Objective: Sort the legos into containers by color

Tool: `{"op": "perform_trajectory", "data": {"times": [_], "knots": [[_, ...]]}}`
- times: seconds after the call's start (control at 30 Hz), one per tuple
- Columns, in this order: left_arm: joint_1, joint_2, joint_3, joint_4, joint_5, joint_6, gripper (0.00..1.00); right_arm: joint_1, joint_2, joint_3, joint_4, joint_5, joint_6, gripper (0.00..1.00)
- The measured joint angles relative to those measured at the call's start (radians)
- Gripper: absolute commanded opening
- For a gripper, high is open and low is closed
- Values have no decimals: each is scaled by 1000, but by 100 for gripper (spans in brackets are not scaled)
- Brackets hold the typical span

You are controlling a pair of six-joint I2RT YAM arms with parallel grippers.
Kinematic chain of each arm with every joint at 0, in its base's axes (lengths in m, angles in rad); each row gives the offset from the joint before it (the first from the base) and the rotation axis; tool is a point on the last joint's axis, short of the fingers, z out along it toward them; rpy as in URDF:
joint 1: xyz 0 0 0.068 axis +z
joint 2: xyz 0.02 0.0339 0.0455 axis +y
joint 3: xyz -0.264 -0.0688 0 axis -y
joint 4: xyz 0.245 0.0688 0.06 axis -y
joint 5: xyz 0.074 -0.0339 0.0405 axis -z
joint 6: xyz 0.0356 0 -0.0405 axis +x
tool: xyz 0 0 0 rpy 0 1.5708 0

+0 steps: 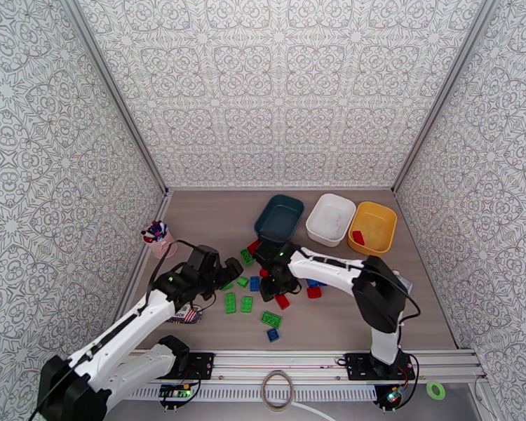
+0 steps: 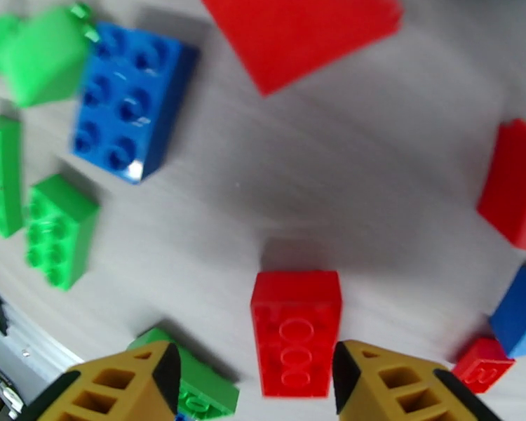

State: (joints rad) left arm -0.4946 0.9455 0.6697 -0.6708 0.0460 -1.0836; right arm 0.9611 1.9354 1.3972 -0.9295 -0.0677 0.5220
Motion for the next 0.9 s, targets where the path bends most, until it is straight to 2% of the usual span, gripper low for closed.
{"op": "perform_trajectory", "data": {"times": [0.27,0.63,0.9], "knots": [[-1,-65,-38,-27,-15,-43,99,18,28,3,-6,28,29,60],[-1,-53,-38,-29,-18,-43,99,21,27,0,-19,38,53,59],[-1,-41,-39,-28,-18,-43,99,29,27,-56,-9,37,93,47]]}}
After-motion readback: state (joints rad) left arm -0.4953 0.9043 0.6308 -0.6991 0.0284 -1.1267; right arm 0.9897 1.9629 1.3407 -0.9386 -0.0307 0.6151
